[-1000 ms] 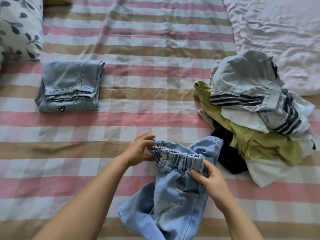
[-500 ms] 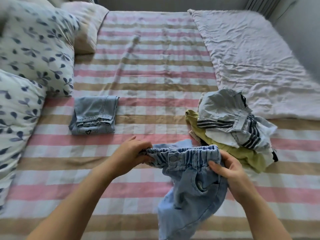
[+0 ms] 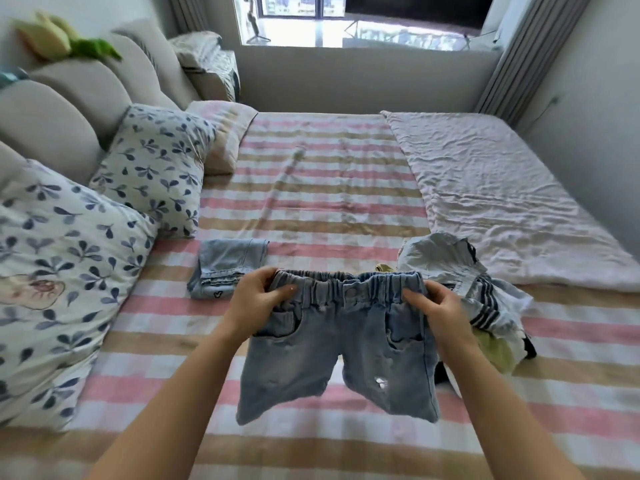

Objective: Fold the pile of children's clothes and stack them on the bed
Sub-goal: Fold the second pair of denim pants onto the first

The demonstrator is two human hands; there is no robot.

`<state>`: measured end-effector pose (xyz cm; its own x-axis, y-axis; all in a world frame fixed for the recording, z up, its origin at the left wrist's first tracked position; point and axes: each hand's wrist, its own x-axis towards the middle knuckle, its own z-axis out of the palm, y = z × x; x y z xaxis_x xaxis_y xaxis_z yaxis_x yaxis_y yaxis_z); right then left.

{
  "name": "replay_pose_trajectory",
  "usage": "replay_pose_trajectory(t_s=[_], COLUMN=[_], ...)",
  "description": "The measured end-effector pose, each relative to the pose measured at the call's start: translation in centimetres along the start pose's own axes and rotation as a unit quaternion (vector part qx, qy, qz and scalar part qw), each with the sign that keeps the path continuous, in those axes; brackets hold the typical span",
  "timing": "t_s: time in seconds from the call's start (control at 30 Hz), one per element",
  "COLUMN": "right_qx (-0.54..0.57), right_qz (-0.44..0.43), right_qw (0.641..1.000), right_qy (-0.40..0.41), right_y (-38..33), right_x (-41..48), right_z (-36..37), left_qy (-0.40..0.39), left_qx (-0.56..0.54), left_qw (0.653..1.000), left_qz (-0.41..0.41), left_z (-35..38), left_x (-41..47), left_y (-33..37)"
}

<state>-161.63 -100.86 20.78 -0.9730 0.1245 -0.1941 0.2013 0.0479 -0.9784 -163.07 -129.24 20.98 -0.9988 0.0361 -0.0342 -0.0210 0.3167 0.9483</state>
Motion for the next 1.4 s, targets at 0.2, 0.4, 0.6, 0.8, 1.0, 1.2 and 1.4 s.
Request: replay_pose_trajectory(t_s=[0.2, 0.4, 0.6, 0.8, 1.0, 1.2, 1.4], right_qx=[-0.087, -0.075, -0.132, -0.117, -0.111, -0.03, -0.019], right_qz=[-0.07, -0.14, -0.182, -0.166, -0.173, -0.151, -0.128], right_qw=[0.988, 0.984, 0.973, 0.979, 0.978, 0.978, 0.969], right_qy=[0.103, 0.082, 0.05, -0.028, -0.036, -0.144, -0.209], right_y=[0.2, 0.9, 1.3, 1.4, 1.5, 0.4, -0.9], right_x=[-2.5, -5.8, -7.0, -6.9, -4.4, -1.6, 2.2], right_z=[3.5, 7.2, 8.9, 9.4, 8.2, 6.2, 5.6], left_qy=[0.14, 0.228, 0.26, 0.197, 0.13, 0.12, -0.212], left_qx=[-0.081, -0.189, -0.197, -0.295, -0.295, -0.093, -0.147], left_qw=[0.986, 0.952, 0.943, 0.933, 0.947, 0.988, 0.966], left_qz=[-0.043, -0.075, -0.06, -0.06, -0.003, 0.032, -0.025], left_z=[3.7, 8.8, 10.5, 10.1, 8.7, 2.6, 0.4], left_x=[-3.2, -7.2, -8.6, -8.6, -7.5, -3.5, 1.8], left_y=[0.6, 2.0, 2.7, 2.1, 1.2, -0.3, -0.6])
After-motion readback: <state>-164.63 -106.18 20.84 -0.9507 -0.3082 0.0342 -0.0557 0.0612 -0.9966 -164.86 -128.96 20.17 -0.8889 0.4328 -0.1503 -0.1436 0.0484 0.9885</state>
